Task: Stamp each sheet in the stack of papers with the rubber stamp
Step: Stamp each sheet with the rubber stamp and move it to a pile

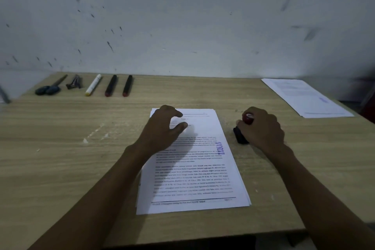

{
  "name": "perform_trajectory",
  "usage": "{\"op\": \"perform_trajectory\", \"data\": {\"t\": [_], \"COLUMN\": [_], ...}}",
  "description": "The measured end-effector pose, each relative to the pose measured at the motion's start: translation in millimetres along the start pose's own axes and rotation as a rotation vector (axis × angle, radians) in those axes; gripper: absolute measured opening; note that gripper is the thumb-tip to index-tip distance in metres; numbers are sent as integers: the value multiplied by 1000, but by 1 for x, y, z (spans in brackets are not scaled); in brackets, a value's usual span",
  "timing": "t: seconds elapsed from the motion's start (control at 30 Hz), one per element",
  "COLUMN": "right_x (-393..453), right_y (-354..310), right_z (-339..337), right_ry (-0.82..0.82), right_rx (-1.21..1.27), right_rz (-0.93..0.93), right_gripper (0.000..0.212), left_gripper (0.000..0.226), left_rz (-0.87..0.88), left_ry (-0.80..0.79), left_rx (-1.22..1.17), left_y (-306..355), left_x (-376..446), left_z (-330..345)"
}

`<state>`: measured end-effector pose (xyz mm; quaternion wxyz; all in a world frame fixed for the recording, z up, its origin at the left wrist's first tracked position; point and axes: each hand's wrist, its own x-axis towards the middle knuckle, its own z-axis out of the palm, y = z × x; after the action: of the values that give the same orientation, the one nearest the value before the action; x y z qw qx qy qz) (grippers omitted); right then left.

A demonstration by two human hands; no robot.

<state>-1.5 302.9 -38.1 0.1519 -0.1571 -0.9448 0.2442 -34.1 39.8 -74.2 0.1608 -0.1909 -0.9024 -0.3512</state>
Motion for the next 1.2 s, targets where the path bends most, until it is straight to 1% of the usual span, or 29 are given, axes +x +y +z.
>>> {"op": "perform_trajectory", "data": {"t": [0.1, 0.2, 0.27, 0.3, 0.4, 0.47, 0.5, 0.57, 0.63, 0.7, 0.77, 0.8, 0.87, 0.93, 1.0, 1.07, 1.13, 1.2], "right_x": [0, -3, -5, -6, -10, -16, -19, -28, -39, -50, -59, -63, -71, -78, -83, -85, -87, -88], "right_y": [-4, -6, -5, -4, 0, 0, 0, -1, -1, 1, 3, 4, 3, 1, 2, 2, 2, -2], "right_z": [2, 4, 7, 7, 7, 4, 2, -2, -5, -3, 2, 5, 10, 15, 22, 27, 27, 26], "right_ry": [8, 23, 21, 12, -27, -9, 23, 101, 131, 80, 6, -25, -92, -135, -132, -113, -78, -42], "right_rx": [6, 28, 63, 77, 124, 152, 160, 182, 188, 148, 108, 86, 39, -15, -70, -51, 59, 190], "right_rz": [-3, -23, -30, -28, -15, -15, -10, 13, 27, 4, -32, -55, -93, -118, -141, -154, -124, -66], "right_gripper": [29, 25, 25, 30, 56, 70, 73, 68, 53, 37, 25, 25, 36, 45, 46, 41, 36, 36], "left_gripper": [35, 33, 36, 41, 47, 50, 51, 53, 56, 57, 66, 76, 94, 103, 104, 98, 95, 93], "left_rz": [-14, -8, -14, -16, -27, -23, -21, -5, -5, -42, -99, -111, -112, -120, -117, -111, -116, -125], "left_ry": [10, 22, 16, 11, -6, 13, 27, 63, 103, 119, 61, -1, -128, -177, -153, -129, -126, -124], "left_rx": [-5, 12, 9, 7, 15, 8, 1, -3, 8, 40, 102, 143, 229, 291, 317, 344, 346, 333], "left_y": [-3, -6, -8, -10, -15, -17, -18, -19, -20, -23, -28, -30, -34, -36, -40, -42, -41, -40], "left_x": [-1, -3, -5, -6, -9, -12, -13, -16, -18, -20, -21, -22, -26, -33, -39, -42, -42, -43], "left_z": [-2, 0, 3, 4, 7, 7, 6, 3, 0, -3, -6, -8, -7, -3, 1, 4, 4, 4]}}
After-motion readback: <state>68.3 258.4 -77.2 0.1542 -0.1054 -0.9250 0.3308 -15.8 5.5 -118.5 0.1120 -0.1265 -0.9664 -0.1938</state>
